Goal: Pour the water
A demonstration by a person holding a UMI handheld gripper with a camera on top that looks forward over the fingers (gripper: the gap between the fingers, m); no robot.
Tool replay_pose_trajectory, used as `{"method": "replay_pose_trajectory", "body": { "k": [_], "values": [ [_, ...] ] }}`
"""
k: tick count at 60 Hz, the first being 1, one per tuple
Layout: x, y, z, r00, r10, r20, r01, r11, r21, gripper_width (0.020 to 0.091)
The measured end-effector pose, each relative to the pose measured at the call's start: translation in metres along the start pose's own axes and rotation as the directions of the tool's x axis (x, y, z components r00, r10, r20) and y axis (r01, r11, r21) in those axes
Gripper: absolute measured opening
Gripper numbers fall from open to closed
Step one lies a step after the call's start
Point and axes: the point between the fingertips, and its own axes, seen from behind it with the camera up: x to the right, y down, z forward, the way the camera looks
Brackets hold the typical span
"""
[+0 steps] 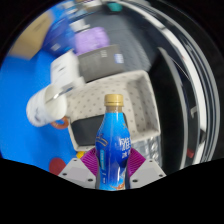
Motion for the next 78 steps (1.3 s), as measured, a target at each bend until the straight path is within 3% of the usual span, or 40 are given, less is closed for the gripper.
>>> {"method": "replay_pose_trajectory", "body": {
  "k": [7,13,18,19,26,38,39,46,60,64,68,78],
  "values": [
    [0.019,0.007,-0.002,0.911,0.411,0.021,-0.412,0.911,0.034,0.0337],
    [0.018,0.022,0.002,0.685,0.725,0.069,-0.727,0.686,0.011,0.0337],
    [0.010,0.037,0.015,0.492,0.862,0.122,-0.867,0.498,-0.015,0.0338],
    [-0.002,0.032,0.005,0.456,0.887,0.073,-0.889,0.458,-0.013,0.0338],
    [-0.022,0.048,0.015,0.308,0.940,0.148,-0.947,0.317,-0.041,0.0339],
    [-0.067,0.063,0.024,0.285,0.951,0.123,-0.953,0.295,-0.068,0.0343],
    [-0.062,0.061,0.026,0.288,0.949,0.126,-0.955,0.294,-0.032,0.0346],
    [-0.064,0.065,0.024,0.284,0.951,0.123,-0.957,0.289,-0.026,0.0345],
    [-0.065,0.068,0.020,0.273,0.957,0.101,-0.959,0.279,-0.049,0.0510],
    [-0.074,0.072,0.014,0.275,0.957,0.091,-0.955,0.283,-0.092,0.0684],
    [-0.081,0.073,0.004,0.274,0.957,0.090,-0.951,0.284,-0.124,0.0803],
    [-0.088,0.076,-0.043,0.224,0.973,0.050,-0.958,0.230,-0.174,0.0829]
  ]
}}
